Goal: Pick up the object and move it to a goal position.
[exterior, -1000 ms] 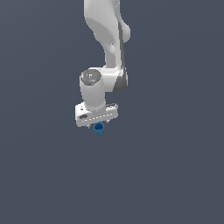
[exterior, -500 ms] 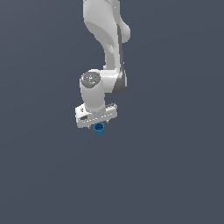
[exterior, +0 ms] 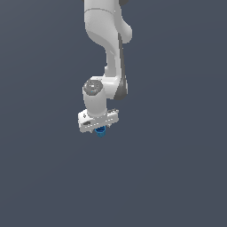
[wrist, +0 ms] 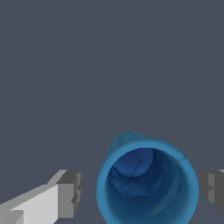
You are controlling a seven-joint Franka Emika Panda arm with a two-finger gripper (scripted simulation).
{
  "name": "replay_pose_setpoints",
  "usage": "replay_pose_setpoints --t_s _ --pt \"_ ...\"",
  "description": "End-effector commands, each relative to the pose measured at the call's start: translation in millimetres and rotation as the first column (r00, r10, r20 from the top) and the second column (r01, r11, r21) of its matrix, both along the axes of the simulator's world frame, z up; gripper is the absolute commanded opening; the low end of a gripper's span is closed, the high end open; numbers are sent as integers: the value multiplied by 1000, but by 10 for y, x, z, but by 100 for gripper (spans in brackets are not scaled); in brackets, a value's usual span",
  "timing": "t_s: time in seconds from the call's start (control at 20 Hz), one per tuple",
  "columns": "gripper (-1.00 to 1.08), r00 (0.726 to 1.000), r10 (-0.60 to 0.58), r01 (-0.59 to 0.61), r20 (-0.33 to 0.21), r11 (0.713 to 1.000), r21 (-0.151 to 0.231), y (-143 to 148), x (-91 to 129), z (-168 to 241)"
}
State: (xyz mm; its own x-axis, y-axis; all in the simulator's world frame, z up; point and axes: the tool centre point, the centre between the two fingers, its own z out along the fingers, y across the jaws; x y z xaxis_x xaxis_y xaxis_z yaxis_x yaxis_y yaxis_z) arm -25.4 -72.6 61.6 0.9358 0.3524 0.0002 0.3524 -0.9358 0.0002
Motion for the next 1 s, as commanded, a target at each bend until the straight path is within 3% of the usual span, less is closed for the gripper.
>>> replay_pose_setpoints --t_s 0.0,0.3,0.35,0.95 --pt "100 1000 1 -1 0 1000 0 -1 -5 -116" --pt "100 1000 2 -2 0 1000 0 -1 5 -213" --pt "-100 1000 2 -2 0 1000 0 -1 5 -213" --pt "-100 1000 1 -1 0 1000 0 -6 4 -197"
